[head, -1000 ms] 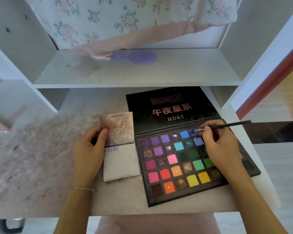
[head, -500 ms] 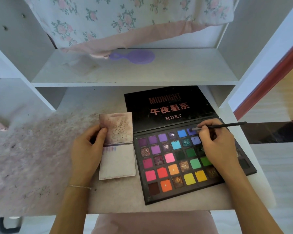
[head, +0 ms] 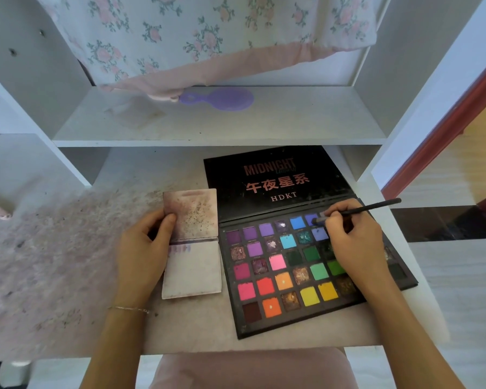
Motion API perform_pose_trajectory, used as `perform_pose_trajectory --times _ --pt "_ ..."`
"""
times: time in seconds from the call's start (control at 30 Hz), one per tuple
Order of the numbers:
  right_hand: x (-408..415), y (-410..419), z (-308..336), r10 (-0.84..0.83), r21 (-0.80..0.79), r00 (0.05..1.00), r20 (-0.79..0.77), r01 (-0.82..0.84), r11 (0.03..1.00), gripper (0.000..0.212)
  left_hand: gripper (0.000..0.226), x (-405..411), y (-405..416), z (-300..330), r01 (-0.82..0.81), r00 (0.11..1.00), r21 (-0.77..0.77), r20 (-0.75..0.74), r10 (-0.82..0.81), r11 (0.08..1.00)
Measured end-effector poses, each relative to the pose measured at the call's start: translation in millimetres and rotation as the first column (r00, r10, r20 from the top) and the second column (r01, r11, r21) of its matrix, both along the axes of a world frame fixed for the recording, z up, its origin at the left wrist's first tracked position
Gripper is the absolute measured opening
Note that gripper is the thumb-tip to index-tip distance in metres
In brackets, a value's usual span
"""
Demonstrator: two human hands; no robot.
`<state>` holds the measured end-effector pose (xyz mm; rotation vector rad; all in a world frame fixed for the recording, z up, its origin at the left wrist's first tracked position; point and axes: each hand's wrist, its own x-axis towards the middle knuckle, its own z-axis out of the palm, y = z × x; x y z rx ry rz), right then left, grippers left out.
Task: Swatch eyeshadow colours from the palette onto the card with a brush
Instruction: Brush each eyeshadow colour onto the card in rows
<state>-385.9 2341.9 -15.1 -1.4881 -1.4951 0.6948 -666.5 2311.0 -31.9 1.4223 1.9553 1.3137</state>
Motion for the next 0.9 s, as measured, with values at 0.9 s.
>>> perform_pose_trajectory --times 0.9 --pt "-114 -18 10 0.489 -0.049 0.860 -0.149 -0.500 0.865 0.013 0.019 1 -2 5 0.009 1.000 0.018 -0.002 -0.009 1.000"
